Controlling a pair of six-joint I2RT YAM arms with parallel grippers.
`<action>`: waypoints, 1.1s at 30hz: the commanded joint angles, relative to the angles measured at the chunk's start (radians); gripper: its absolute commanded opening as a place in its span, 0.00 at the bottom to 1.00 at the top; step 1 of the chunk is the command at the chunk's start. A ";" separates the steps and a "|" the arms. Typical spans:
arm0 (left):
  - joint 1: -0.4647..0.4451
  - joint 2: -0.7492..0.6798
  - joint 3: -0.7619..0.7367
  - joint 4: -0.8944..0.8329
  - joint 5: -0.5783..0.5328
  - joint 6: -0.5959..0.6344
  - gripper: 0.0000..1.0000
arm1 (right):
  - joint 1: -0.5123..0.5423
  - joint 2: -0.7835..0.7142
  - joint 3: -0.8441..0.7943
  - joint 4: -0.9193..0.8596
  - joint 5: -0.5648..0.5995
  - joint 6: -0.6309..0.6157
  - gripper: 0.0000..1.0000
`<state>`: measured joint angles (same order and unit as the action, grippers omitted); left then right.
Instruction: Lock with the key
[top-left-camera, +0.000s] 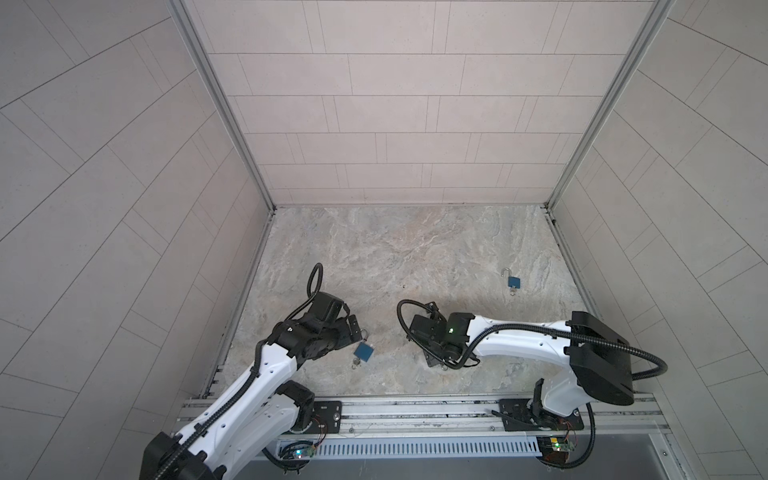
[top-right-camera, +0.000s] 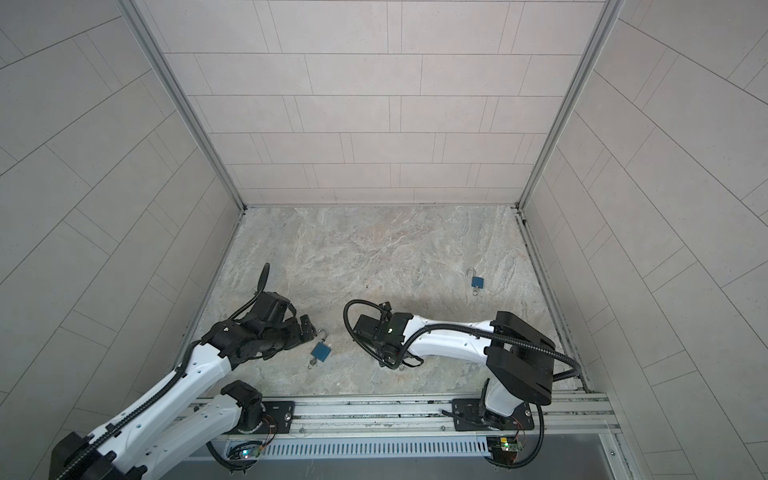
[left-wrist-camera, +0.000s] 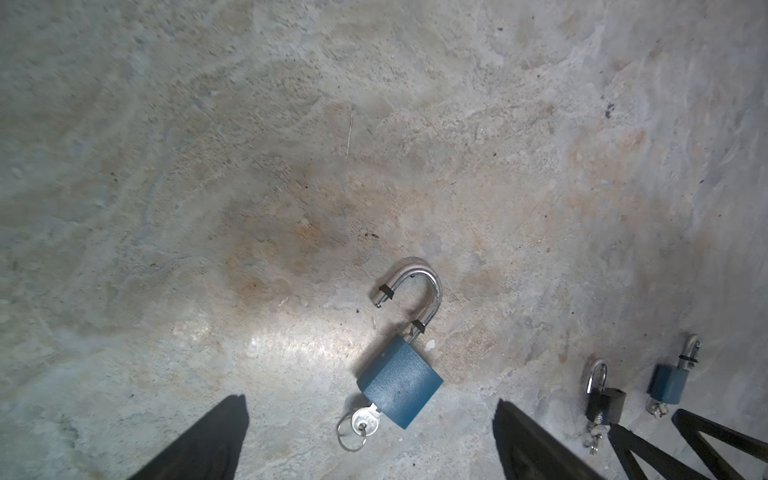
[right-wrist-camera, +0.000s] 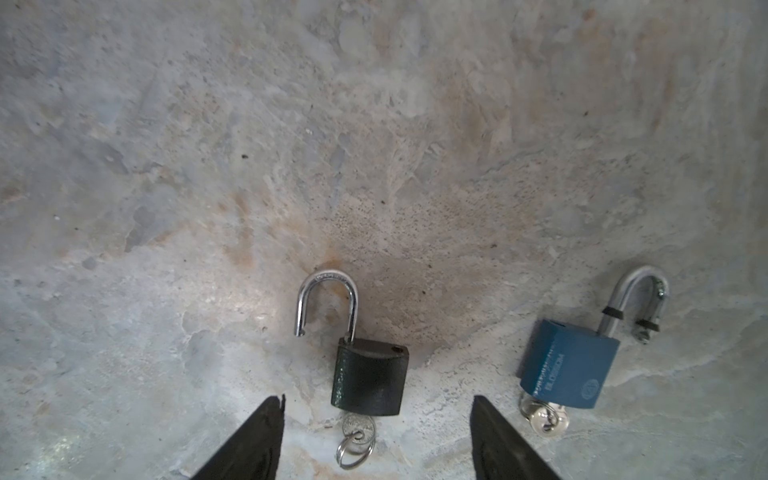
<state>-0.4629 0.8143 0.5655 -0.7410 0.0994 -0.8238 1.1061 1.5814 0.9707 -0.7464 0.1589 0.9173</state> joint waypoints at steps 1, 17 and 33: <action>-0.002 -0.073 -0.007 -0.021 -0.086 -0.076 1.00 | 0.008 0.031 0.012 -0.015 0.011 0.017 0.72; 0.006 -0.131 -0.016 -0.048 -0.172 -0.106 1.00 | -0.033 0.058 -0.067 0.082 -0.044 0.011 0.59; 0.008 -0.149 0.005 -0.016 -0.158 -0.057 1.00 | -0.053 0.017 -0.166 0.159 -0.085 0.038 0.47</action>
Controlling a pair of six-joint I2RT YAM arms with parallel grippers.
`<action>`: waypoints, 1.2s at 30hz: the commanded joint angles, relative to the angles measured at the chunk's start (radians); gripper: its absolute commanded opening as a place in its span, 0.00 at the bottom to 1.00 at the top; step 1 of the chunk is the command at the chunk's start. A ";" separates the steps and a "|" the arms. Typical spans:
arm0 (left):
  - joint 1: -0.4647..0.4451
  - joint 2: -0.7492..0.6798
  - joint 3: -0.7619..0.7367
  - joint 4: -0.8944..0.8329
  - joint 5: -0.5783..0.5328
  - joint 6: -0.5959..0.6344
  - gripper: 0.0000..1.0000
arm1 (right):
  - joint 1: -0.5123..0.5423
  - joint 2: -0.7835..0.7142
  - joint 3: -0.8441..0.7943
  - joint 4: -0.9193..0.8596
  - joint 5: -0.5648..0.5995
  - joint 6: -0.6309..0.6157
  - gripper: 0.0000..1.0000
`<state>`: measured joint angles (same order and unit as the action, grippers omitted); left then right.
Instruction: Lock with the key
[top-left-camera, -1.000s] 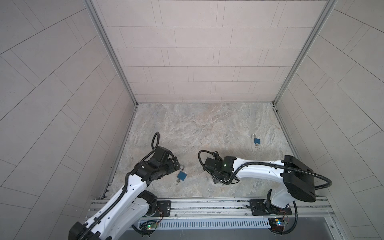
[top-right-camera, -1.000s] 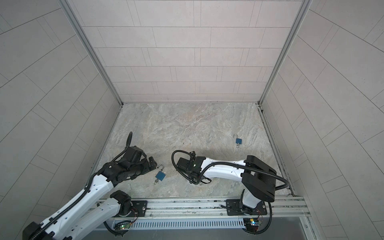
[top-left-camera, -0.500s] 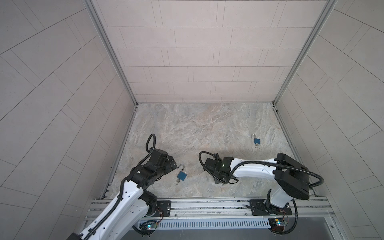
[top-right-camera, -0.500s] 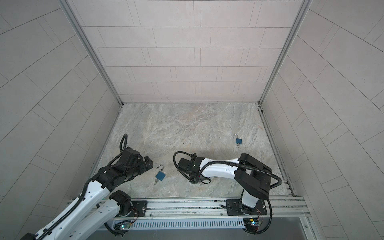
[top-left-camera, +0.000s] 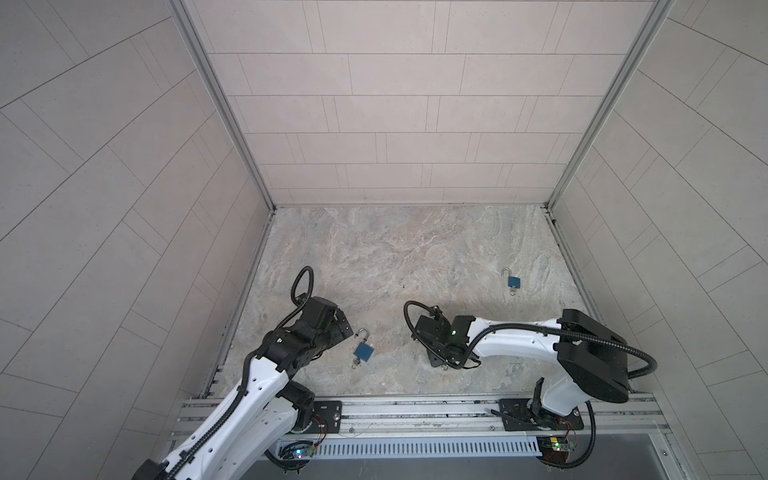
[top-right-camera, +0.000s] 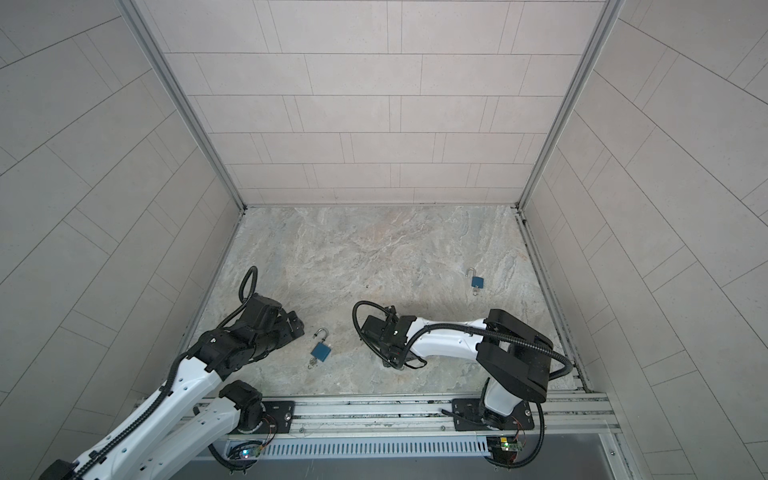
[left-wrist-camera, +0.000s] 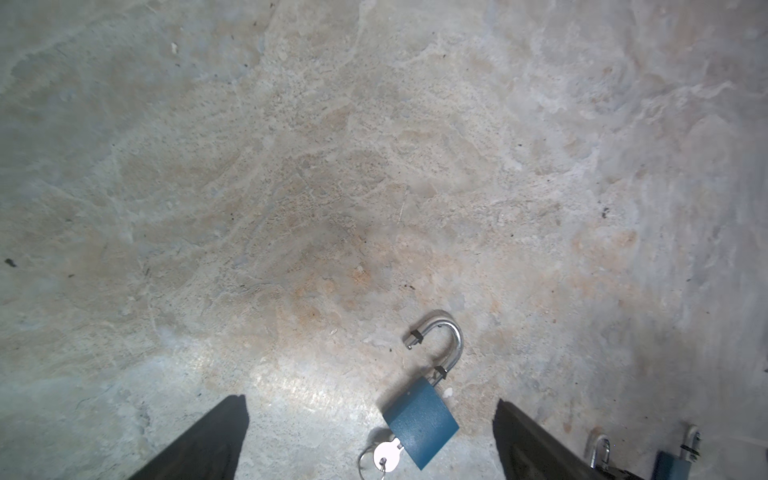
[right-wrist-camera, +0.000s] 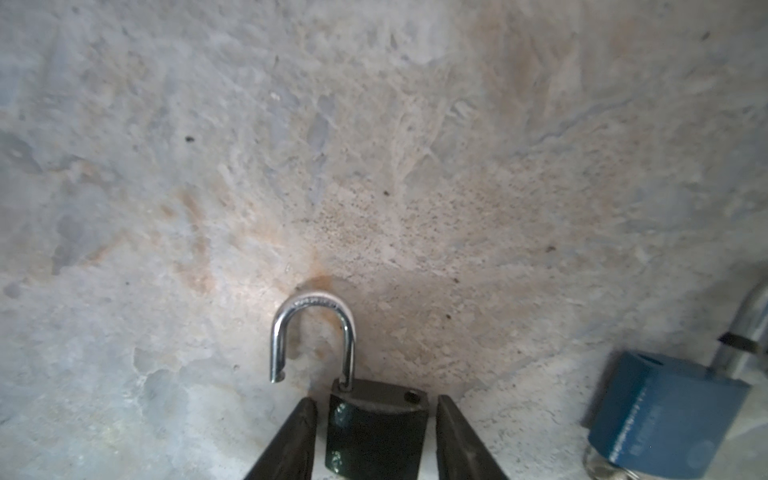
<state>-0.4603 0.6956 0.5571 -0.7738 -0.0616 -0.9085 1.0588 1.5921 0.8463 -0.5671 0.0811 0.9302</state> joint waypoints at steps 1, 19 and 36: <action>0.006 -0.040 0.013 0.024 0.013 0.041 1.00 | -0.006 0.003 -0.049 -0.015 -0.008 0.028 0.47; 0.007 0.074 0.109 -0.023 0.080 0.139 1.00 | -0.008 -0.058 -0.136 0.018 -0.018 0.059 0.49; 0.006 0.184 0.125 0.006 0.222 0.168 1.00 | -0.008 -0.090 -0.125 0.024 -0.028 0.029 0.26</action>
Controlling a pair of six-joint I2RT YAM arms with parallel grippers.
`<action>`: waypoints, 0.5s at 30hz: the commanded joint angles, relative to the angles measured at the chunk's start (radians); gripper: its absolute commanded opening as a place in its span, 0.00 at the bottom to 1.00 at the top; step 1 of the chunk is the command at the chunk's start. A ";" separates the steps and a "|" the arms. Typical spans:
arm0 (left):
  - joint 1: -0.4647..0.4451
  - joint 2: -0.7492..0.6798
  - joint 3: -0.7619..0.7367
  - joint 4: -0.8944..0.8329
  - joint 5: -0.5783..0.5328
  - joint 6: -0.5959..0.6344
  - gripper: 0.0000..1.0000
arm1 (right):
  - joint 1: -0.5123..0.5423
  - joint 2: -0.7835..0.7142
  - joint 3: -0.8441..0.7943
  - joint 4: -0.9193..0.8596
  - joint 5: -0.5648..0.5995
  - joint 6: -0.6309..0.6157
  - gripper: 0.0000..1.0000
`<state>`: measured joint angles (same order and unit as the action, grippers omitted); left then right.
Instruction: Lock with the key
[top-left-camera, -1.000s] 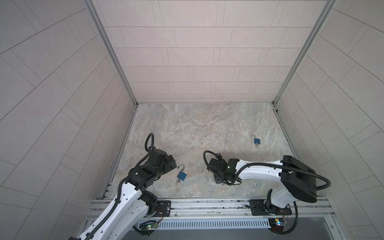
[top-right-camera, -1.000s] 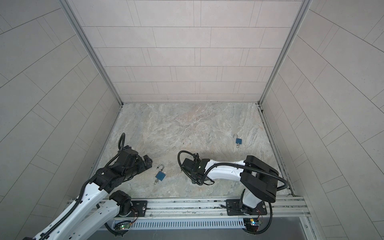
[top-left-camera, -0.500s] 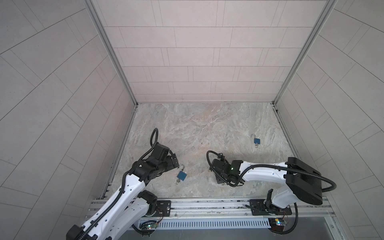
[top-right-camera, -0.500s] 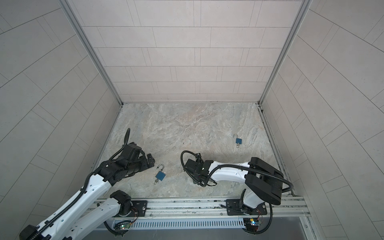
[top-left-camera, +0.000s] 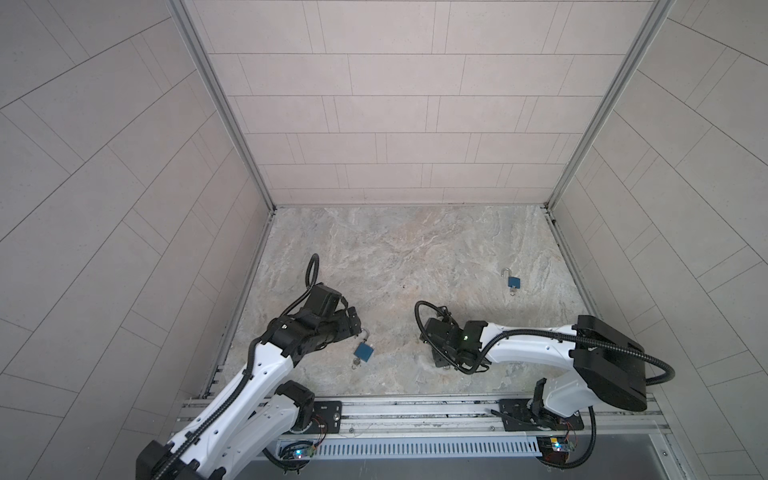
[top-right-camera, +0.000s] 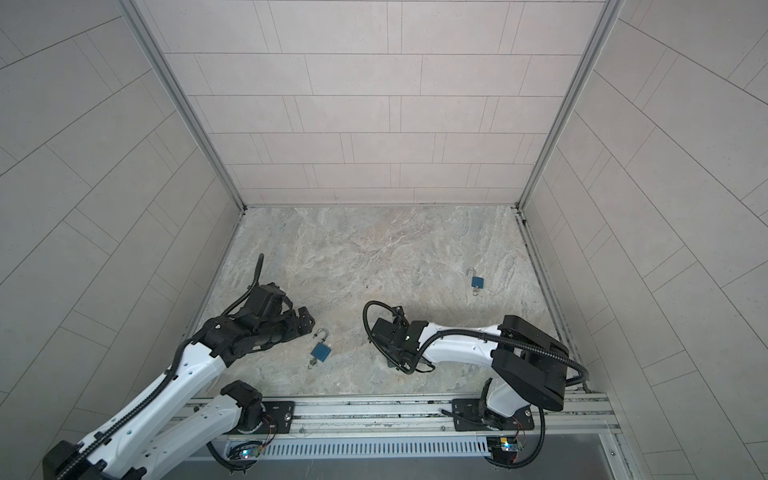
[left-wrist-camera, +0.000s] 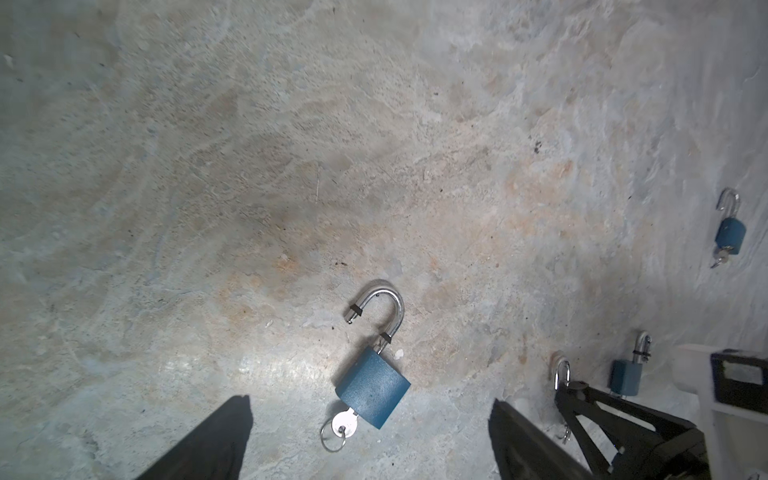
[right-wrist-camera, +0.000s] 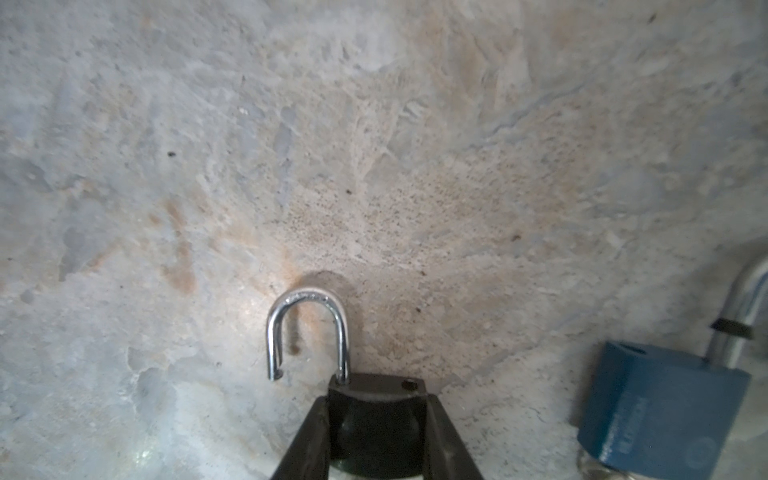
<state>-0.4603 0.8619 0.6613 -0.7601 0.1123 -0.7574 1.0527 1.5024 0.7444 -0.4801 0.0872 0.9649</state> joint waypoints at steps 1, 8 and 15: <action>0.006 0.026 0.021 -0.004 0.050 0.014 1.00 | -0.002 -0.014 -0.011 -0.077 -0.032 -0.019 0.25; 0.006 0.058 0.030 0.026 0.078 0.008 1.00 | -0.002 -0.108 0.100 -0.130 -0.054 -0.102 0.23; 0.002 0.019 -0.047 0.269 0.244 -0.077 1.00 | 0.011 -0.119 0.184 -0.074 -0.153 -0.159 0.22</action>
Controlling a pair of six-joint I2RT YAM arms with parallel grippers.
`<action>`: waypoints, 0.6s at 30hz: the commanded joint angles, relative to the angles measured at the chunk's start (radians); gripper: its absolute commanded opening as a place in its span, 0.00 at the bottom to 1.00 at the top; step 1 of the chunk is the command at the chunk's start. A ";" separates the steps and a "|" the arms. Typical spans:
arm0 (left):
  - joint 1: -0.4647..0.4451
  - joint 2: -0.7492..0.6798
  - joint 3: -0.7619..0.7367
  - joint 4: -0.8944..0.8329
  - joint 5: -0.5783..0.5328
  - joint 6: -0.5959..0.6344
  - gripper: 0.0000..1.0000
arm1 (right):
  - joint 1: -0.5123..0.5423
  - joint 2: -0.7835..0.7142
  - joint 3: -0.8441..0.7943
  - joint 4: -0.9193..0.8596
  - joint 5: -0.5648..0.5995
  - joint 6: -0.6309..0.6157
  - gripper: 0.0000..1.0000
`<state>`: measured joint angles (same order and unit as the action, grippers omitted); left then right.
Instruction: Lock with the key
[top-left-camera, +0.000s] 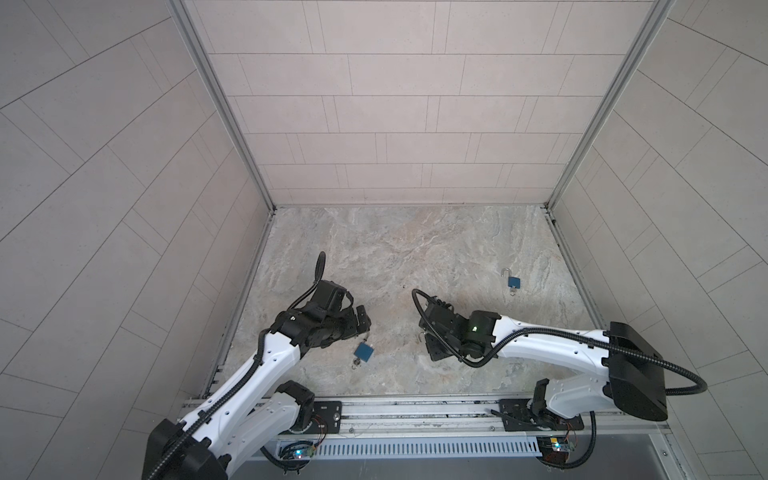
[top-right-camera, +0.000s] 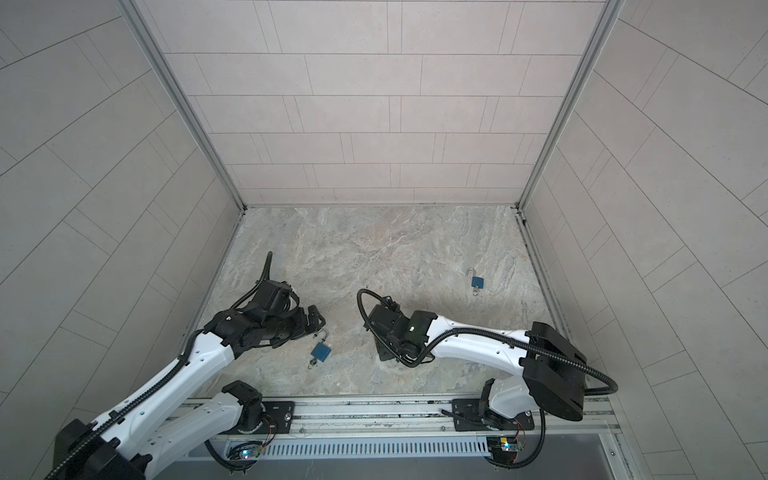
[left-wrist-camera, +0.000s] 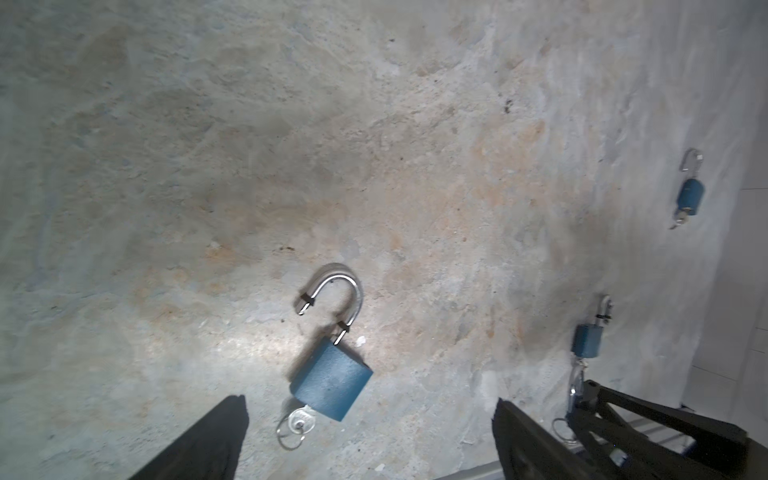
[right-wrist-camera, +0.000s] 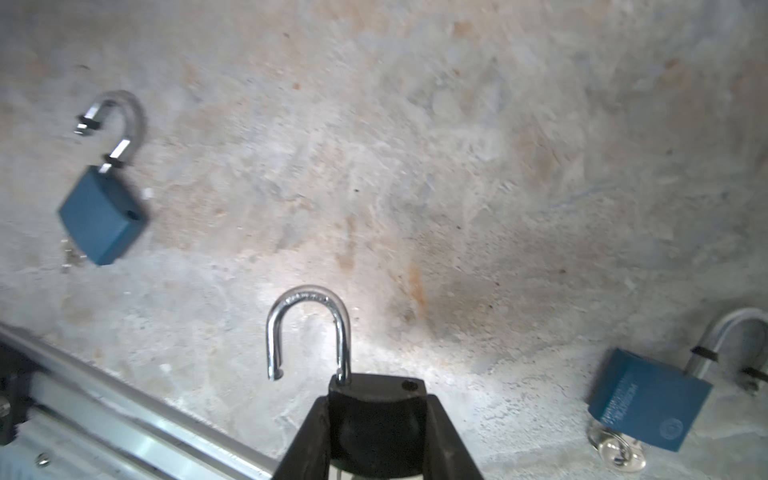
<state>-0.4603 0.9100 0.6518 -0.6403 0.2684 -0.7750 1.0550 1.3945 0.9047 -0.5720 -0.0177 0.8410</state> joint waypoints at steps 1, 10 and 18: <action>0.002 -0.040 -0.061 0.208 0.106 -0.091 1.00 | 0.015 -0.005 0.034 0.030 -0.063 -0.039 0.22; 0.001 0.018 -0.131 0.501 0.271 -0.214 1.00 | 0.047 0.042 0.082 0.163 -0.134 -0.037 0.22; -0.003 0.012 -0.150 0.492 0.316 -0.224 0.99 | 0.046 0.087 0.139 0.164 -0.149 -0.055 0.22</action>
<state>-0.4606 0.9516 0.5236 -0.1715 0.5568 -0.9768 1.0950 1.4700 1.0100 -0.4248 -0.1593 0.8013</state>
